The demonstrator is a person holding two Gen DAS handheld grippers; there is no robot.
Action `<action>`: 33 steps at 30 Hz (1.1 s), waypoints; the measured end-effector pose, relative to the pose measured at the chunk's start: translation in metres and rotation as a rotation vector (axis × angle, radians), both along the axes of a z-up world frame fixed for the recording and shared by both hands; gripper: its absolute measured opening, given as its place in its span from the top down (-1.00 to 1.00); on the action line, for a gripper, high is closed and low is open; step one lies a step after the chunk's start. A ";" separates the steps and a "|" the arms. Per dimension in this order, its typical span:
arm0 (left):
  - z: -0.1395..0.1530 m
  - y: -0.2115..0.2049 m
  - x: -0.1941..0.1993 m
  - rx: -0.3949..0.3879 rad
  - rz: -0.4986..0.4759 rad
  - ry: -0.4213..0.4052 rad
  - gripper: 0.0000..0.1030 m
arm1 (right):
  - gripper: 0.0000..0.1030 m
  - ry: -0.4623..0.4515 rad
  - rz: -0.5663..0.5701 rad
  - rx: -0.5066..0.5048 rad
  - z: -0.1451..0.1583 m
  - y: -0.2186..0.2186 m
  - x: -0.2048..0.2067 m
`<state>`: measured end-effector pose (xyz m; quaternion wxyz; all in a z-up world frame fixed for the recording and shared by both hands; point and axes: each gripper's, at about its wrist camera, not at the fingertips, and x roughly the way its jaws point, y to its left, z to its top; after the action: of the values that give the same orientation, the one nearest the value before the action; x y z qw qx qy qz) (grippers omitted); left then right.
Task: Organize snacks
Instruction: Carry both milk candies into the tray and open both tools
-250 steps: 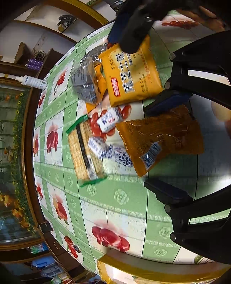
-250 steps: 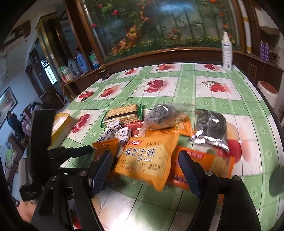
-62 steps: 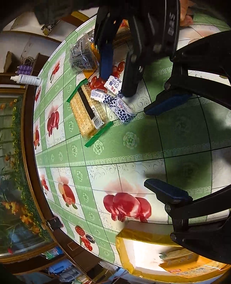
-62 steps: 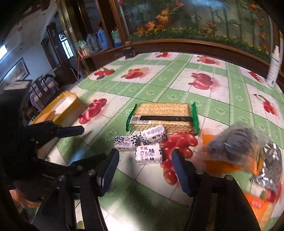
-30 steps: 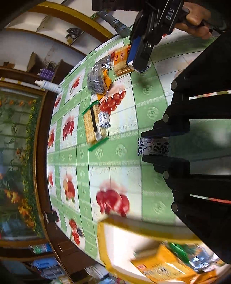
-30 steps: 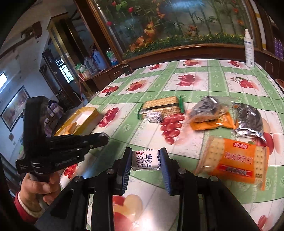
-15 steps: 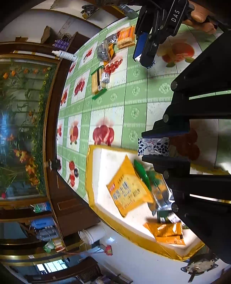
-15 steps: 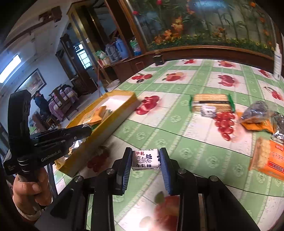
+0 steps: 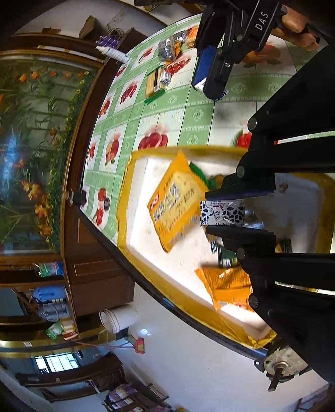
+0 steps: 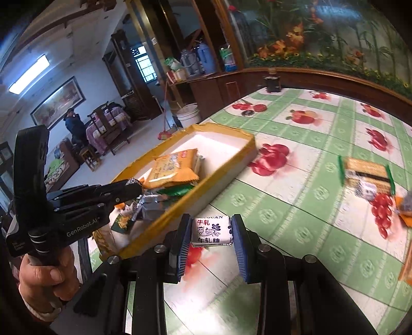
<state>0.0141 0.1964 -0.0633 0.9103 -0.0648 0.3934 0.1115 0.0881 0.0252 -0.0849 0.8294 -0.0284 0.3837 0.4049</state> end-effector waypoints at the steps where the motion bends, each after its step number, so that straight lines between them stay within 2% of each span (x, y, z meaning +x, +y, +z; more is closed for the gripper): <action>1: -0.001 0.005 0.000 -0.003 0.009 0.002 0.68 | 0.37 -0.003 0.011 0.000 0.001 0.006 0.001; 10: -0.011 0.027 -0.002 -0.015 0.054 0.018 0.68 | 0.37 -0.002 0.098 0.012 0.008 0.056 0.009; 16: -0.022 0.039 0.003 -0.026 0.079 0.049 0.68 | 0.37 0.014 0.213 -0.036 -0.006 0.100 -0.002; 21: -0.027 0.043 0.009 -0.018 0.084 0.074 0.68 | 0.37 0.028 0.203 -0.068 -0.023 0.125 0.011; 27: -0.032 0.046 0.015 -0.008 0.092 0.090 0.68 | 0.32 0.047 0.172 -0.069 -0.029 0.128 0.025; 29: -0.032 0.043 0.016 0.013 0.091 0.099 0.67 | 0.15 0.042 0.164 -0.064 -0.027 0.123 0.024; 30: -0.032 0.041 0.016 0.031 0.097 0.103 0.60 | 0.03 0.037 0.158 -0.060 -0.026 0.120 0.022; 32: -0.029 0.035 0.013 0.069 0.103 0.097 0.22 | -0.06 0.028 0.144 -0.052 -0.023 0.112 0.020; 33: -0.027 0.032 0.011 0.081 0.104 0.088 -0.11 | -0.07 0.027 0.140 -0.043 -0.020 0.108 0.019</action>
<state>0.0251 0.2286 -0.0903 0.8869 -0.0433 0.4244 0.1772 0.1075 0.1331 -0.1050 0.7929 -0.0673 0.4007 0.4541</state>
